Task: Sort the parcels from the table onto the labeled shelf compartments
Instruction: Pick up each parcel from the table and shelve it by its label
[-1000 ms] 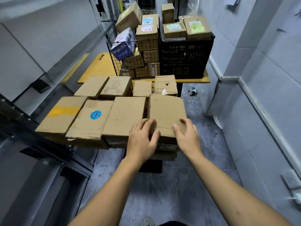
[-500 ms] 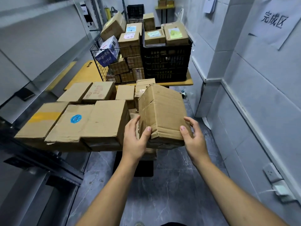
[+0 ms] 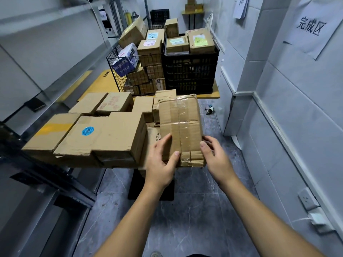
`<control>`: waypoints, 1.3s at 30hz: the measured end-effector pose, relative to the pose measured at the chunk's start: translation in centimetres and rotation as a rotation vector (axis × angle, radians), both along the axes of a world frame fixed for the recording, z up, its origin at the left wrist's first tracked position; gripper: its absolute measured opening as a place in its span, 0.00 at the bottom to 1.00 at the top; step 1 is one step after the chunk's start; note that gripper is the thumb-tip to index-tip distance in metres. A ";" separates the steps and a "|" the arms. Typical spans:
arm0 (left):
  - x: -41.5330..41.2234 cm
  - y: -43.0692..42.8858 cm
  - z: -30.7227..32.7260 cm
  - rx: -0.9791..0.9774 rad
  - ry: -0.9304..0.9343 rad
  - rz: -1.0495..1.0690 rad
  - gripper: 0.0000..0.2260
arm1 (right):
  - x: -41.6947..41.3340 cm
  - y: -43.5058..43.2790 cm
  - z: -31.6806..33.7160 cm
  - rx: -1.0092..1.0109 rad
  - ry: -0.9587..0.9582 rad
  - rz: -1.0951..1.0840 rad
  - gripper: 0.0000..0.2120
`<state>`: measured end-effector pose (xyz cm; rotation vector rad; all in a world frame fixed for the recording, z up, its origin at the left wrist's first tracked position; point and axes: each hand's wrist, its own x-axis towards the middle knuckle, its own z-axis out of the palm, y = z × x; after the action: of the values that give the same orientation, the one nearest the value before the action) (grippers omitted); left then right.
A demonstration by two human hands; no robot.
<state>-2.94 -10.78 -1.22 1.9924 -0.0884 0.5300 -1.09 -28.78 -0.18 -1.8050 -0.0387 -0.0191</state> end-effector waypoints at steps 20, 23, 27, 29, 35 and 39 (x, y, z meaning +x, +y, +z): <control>-0.7 2.6 1.0 -0.408 0.349 -0.068 0.45 | -0.9 0.4 -0.1 0.660 0.198 -0.022 0.13; -1.1 2.6 1.0 -0.445 0.290 -0.058 0.36 | -0.6 0.0 -0.1 0.631 0.177 -0.015 0.13; -1.7 2.9 1.5 -0.239 0.152 0.043 0.27 | 0.2 -0.4 -0.2 0.396 0.031 -0.099 0.20; -2.2 2.9 1.8 -0.130 0.083 0.072 0.28 | 0.3 -0.2 -0.5 0.209 -0.051 -0.118 0.19; -4.2 3.0 2.4 -0.019 -0.006 0.179 0.26 | -0.3 0.5 0.1 0.178 0.002 0.019 0.21; -6.1 4.2 2.7 0.025 0.023 0.305 0.27 | -1.2 2.0 1.5 0.187 -0.045 0.250 0.27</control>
<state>-9.00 -6.62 1.45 2.0481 0.2278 0.7023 -2.28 -26.73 1.35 -1.6022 -0.2850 0.1115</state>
